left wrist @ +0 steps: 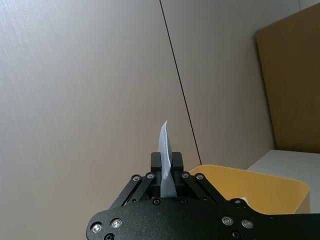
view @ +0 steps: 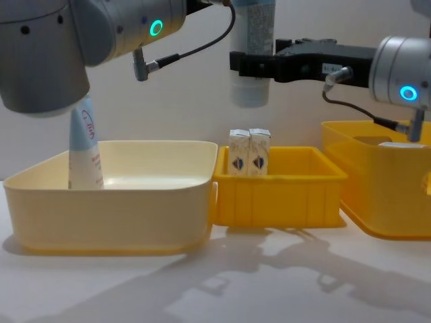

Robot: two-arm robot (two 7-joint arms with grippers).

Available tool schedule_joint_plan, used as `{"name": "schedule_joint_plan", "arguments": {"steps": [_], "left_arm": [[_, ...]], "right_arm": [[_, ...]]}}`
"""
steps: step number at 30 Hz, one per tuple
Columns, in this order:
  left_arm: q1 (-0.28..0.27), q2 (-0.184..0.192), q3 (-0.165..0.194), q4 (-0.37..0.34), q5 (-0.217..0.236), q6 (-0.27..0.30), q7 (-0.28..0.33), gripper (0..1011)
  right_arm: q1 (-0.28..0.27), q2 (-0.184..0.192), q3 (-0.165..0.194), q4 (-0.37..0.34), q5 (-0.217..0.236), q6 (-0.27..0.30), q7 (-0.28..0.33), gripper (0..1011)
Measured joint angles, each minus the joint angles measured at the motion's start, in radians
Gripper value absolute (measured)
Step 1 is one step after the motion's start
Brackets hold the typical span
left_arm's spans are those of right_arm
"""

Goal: Bimanual collaborative sorting of washing and personal care products

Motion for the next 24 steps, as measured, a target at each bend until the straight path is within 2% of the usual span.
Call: {"name": "schedule_joint_plan", "arguments": {"steps": [14,16,18,22,24], "left_arm": [[0.004,0.004,0.007,-0.009,-0.003,0.000,-0.003,125],[0.004,0.005,0.008,-0.010,-0.003,0.000,-0.004,124],[0.004,0.005,0.008,-0.011,-0.003,0.000,-0.004,125],[0.005,0.005,0.009,-0.012,-0.003,-0.001,-0.004,124],[0.005,0.006,0.009,-0.012,-0.003,-0.001,-0.004,125]], "right_arm": [[0.041,-0.027,-0.010,0.048,0.001,-0.004,-0.015,998],[0.044,-0.029,-0.011,0.051,0.001,-0.005,-0.016,964],[0.047,-0.031,-0.012,0.055,0.000,-0.005,-0.018,888],[0.052,-0.034,-0.013,0.060,0.000,-0.005,-0.019,820],[0.054,-0.035,-0.013,0.062,0.000,-0.006,-0.020,745]]}}
